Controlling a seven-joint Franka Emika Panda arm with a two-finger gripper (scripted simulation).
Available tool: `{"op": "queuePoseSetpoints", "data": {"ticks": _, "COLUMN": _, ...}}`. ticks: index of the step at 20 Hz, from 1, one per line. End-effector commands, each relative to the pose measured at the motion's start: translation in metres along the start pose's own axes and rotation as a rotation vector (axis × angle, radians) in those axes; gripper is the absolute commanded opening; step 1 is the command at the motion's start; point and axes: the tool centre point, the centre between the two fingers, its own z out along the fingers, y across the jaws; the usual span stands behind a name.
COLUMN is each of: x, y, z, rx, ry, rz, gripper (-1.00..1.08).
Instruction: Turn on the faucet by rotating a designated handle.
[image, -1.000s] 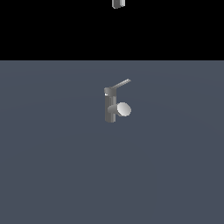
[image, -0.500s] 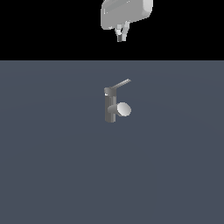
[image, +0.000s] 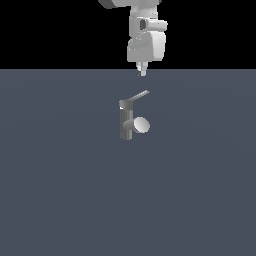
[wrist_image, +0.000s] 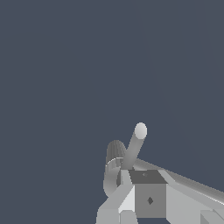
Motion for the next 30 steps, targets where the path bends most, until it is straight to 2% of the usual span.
{"op": "queuePoseSetpoints", "data": {"ticks": 1, "x": 0.008, "y": -0.009, "z": 0.021, "rx": 0.002, "ry": -0.001, "rz": 0.059, "gripper": -1.0}}
{"op": "queuePoseSetpoints", "data": {"ticks": 7, "x": 0.022, "y": -0.023, "z": 0.06, "rx": 0.005, "ry": -0.006, "rz": 0.162, "gripper": -1.0}}
{"op": "queuePoseSetpoints", "data": {"ticks": 13, "x": 0.028, "y": -0.029, "z": 0.082, "rx": 0.006, "ry": -0.009, "rz": 0.217, "gripper": -1.0}}
{"op": "queuePoseSetpoints", "data": {"ticks": 21, "x": 0.029, "y": -0.03, "z": 0.087, "rx": 0.005, "ry": -0.01, "rz": 0.227, "gripper": -1.0}}
{"op": "queuePoseSetpoints", "data": {"ticks": 30, "x": 0.026, "y": -0.009, "z": 0.087, "rx": 0.005, "ry": -0.01, "rz": 0.227, "gripper": -1.0}}
